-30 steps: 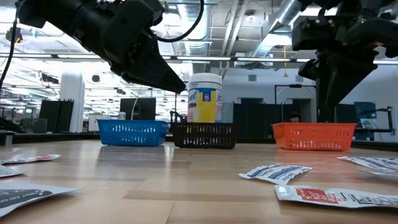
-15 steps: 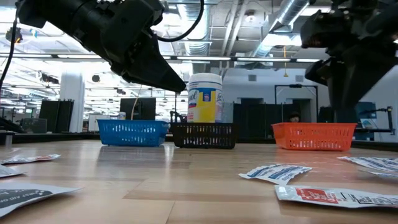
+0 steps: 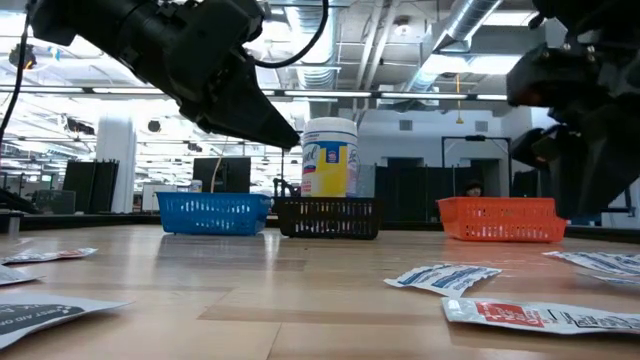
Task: Pick & Place First Aid Supplies
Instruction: Put the blue bandage into the blue bin
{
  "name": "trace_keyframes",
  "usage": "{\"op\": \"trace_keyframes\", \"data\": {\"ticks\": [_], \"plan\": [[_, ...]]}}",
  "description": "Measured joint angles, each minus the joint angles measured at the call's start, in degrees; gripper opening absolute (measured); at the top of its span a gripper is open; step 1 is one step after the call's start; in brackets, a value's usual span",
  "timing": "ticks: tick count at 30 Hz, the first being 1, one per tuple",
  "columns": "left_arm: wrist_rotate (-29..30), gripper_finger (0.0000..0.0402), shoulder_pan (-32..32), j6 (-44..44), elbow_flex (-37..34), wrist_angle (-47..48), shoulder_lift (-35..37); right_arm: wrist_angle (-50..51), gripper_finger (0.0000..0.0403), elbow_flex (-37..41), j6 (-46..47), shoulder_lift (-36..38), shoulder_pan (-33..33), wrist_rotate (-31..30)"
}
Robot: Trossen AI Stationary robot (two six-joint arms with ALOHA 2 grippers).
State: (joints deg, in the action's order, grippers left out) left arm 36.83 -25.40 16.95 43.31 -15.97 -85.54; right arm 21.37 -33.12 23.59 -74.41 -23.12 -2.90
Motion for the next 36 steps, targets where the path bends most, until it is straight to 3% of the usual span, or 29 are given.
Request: {"op": "trace_keyframes", "data": {"ticks": [12,26,36], "plan": [[0.0,0.0085,0.39,0.0,0.0,0.0,0.0,-3.06,0.0113,2.71,0.0,-0.25,0.38,-0.68],[-0.01,0.0085,0.39,-0.13,0.0,0.0,0.0,-5.21,0.0112,1.99,-4.89,-10.69,1.5,0.95],[-0.01,0.0085,0.39,-0.18,0.0,0.0,0.0,-4.75,0.0033,1.99,-6.19,-7.65,3.43,0.5]]}}
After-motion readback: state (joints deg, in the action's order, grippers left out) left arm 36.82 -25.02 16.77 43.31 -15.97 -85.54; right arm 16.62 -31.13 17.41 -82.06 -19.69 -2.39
